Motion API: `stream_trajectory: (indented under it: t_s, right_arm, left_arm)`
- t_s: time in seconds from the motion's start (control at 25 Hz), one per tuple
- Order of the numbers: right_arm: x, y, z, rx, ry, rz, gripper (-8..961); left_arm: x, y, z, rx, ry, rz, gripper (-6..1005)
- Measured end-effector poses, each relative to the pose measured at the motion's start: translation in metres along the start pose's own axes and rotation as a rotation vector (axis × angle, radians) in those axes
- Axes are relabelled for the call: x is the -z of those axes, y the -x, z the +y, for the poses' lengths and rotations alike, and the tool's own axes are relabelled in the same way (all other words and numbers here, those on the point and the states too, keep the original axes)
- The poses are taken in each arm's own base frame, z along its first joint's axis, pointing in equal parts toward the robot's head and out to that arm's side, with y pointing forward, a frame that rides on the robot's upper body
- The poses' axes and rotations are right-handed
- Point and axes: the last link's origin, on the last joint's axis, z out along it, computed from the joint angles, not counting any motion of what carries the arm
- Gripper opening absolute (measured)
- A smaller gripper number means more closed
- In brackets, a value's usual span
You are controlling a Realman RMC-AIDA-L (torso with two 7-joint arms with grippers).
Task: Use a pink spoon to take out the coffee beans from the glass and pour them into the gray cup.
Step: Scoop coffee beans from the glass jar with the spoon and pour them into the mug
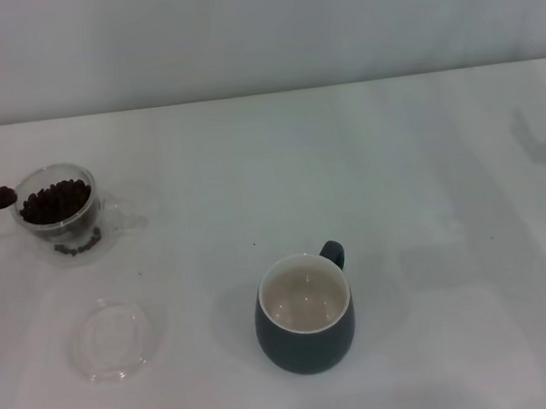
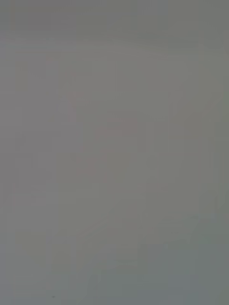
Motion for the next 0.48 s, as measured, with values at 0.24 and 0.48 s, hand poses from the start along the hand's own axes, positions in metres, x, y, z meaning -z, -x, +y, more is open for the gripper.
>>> stream_trajectory:
  t_s: [0.24,0.48]
  right_arm:
    - [0.0004,-0.0007,0.003,0.0,0.014,0.003,857]
    - [0.0012,-0.0012,0.0042,-0.001,0.017,0.004,857]
  left_arm:
    - [-0.0004,0.003,0.0047,0.009,0.034,-0.012,138]
    - [-0.0018,0.009,0.0086,0.027,0.063,-0.031,138]
